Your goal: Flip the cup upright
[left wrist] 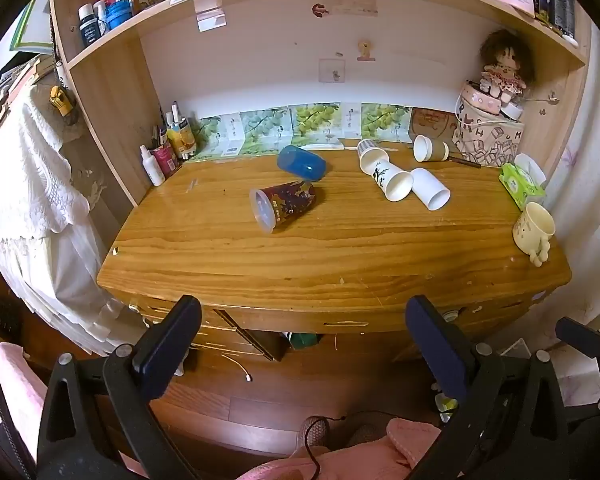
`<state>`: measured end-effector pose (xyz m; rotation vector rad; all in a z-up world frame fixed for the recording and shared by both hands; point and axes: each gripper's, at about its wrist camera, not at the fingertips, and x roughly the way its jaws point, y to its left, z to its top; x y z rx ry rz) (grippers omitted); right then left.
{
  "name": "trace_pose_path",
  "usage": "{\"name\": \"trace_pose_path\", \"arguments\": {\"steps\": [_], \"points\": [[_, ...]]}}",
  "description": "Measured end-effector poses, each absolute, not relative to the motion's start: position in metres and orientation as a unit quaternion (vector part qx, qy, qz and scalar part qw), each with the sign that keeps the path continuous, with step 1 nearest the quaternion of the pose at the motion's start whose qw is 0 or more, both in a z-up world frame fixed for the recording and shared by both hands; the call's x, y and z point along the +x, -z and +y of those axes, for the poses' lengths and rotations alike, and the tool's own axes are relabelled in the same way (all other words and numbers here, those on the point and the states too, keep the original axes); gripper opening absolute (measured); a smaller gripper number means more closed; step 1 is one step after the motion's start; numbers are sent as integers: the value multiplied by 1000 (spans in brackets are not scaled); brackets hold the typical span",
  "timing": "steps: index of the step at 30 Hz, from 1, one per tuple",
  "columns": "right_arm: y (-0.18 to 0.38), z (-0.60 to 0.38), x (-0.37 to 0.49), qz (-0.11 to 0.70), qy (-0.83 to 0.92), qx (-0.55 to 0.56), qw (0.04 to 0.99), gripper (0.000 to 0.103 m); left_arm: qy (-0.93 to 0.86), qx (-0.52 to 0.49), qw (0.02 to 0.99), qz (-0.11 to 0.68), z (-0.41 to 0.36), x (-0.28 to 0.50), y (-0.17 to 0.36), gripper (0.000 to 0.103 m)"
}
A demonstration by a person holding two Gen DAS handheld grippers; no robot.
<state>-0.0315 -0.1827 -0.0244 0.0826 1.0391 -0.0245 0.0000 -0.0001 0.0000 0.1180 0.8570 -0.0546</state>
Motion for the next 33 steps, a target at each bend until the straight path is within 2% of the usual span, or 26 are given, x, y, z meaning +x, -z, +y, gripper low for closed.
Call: {"name": "trace_pose_path", "arguments": {"steps": [33], "points": [[22, -180, -30, 496, 17, 38, 867, 103, 38, 55, 908, 413, -3, -1, -1, 102]]}}
